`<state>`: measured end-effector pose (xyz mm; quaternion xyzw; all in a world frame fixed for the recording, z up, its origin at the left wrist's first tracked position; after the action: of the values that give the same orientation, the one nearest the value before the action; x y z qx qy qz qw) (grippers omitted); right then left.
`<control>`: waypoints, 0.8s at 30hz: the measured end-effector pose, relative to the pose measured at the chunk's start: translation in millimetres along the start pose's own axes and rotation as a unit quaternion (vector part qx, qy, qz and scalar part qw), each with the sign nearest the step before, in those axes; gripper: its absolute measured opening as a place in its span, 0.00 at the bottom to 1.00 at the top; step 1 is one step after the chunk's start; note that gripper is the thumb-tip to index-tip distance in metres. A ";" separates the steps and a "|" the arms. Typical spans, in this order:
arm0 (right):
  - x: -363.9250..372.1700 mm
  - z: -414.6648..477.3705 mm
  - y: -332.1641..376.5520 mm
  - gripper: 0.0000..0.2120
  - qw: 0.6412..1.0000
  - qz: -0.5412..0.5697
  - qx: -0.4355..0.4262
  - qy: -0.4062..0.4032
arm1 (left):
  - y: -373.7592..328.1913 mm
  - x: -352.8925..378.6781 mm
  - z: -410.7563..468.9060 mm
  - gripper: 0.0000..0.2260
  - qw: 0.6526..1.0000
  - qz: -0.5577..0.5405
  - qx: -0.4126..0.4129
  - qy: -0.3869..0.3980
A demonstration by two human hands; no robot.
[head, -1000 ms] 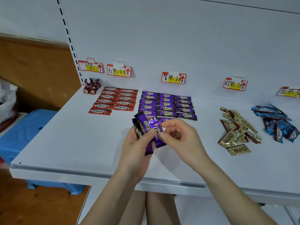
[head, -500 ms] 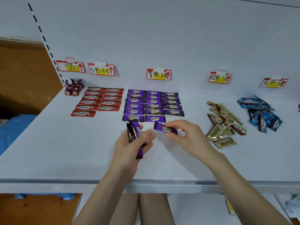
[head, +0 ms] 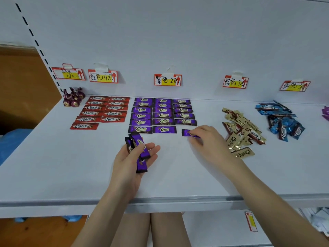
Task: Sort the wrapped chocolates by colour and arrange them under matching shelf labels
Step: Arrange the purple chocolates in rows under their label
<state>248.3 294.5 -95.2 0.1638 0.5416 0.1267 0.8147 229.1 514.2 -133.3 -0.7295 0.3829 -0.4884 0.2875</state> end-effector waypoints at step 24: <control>9.2 -0.9 14.3 0.13 0.999 -0.027 -0.034 -0.030 | -2.3 -2.6 -3.2 0.05 1.000 -0.015 0.019 0.005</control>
<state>250.6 311.2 -97.5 0.1249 0.5168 0.1183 0.8386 226.1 517.5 -131.6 -0.7273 0.3639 -0.5034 0.2918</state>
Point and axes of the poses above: each hand's wrist, its own z-axis towards the middle knuckle, its own x-axis out of the palm, y = z × x, the point moved 9 cm from there along z, towards the middle knuckle, and after that the axes turned 8 degrees about -y, right-handed, at the moved point
